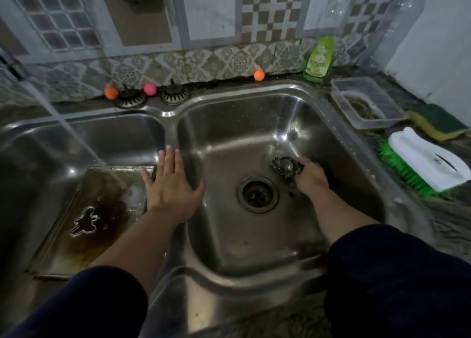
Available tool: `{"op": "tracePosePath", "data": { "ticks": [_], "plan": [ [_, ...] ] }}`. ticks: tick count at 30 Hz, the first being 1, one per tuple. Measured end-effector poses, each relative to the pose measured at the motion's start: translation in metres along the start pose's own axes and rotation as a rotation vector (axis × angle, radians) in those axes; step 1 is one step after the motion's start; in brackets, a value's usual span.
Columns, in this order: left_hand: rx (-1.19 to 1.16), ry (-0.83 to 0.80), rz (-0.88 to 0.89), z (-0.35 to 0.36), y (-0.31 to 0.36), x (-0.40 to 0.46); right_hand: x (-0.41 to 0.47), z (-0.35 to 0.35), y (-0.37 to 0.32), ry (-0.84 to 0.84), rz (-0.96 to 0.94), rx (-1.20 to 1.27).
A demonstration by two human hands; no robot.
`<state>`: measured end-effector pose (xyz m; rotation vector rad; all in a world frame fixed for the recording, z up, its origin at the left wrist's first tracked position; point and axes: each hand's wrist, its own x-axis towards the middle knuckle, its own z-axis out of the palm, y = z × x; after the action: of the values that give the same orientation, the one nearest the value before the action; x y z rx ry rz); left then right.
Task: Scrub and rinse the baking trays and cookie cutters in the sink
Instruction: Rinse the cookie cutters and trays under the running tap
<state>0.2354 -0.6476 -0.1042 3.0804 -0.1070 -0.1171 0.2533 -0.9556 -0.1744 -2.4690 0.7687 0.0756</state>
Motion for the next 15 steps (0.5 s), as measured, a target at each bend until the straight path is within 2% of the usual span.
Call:
{"op": "tracePosePath", "data": {
  "ticks": [7, 15],
  "plan": [
    [-0.004, -0.004, -0.010, -0.001, 0.000, 0.000, -0.019, -0.016, -0.015, 0.009, -0.042, -0.072],
    [-0.084, -0.030, 0.018, -0.006, -0.005, -0.004, -0.075, -0.012, -0.075, -0.033, -0.240, -0.033]
  ]
}}
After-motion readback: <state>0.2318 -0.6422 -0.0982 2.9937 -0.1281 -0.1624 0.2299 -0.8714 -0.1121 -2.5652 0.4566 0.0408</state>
